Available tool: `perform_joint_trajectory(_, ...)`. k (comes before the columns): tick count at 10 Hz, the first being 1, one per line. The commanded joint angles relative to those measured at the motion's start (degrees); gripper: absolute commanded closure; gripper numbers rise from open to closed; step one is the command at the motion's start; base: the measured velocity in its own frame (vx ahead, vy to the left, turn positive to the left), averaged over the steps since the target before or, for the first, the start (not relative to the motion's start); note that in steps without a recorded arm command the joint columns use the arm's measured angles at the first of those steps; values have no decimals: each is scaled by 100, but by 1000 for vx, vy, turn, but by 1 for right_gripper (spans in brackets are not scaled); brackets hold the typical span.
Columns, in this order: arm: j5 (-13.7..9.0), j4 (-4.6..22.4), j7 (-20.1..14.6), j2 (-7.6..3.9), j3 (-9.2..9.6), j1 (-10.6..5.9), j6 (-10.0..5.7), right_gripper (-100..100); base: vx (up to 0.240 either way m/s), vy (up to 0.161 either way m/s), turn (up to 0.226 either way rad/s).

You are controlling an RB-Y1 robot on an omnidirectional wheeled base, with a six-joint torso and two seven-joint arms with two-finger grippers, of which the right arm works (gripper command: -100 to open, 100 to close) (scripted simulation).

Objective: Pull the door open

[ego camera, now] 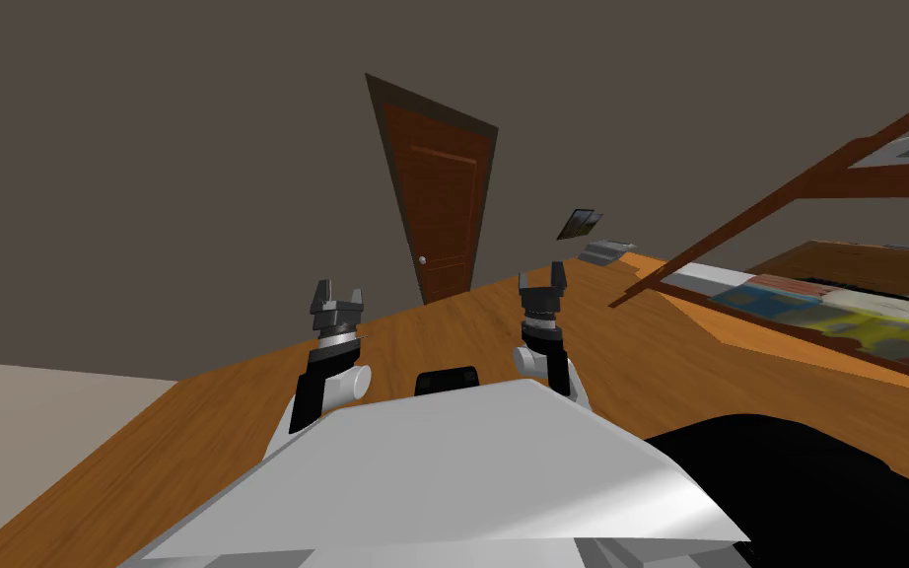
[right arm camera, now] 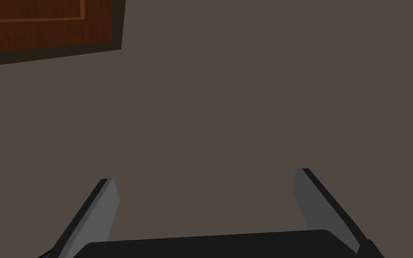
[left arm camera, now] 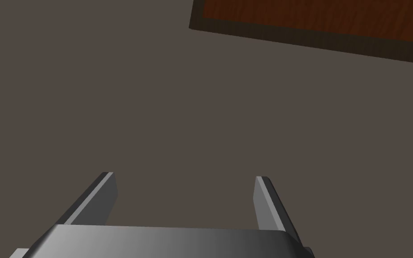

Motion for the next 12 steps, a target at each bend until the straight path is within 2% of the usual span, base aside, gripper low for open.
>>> perform_joint_trajectory(1, 68, 189, 177, -68, -67, -48, -45, -100, 65, 12, 106)
perform_joint_trajectory(7, 292, 814, 763, -236, -291, -206, -192, -100, 121, 49, 75)
perform_joint_trajectory(8, 357, 994, 933, -271, -356, -252, -235, -100, 111, 57, 98)
perform_joint_trajectory(12, 490, 1365, 1281, -338, -488, -346, -323, -100, 102, 33, 71)
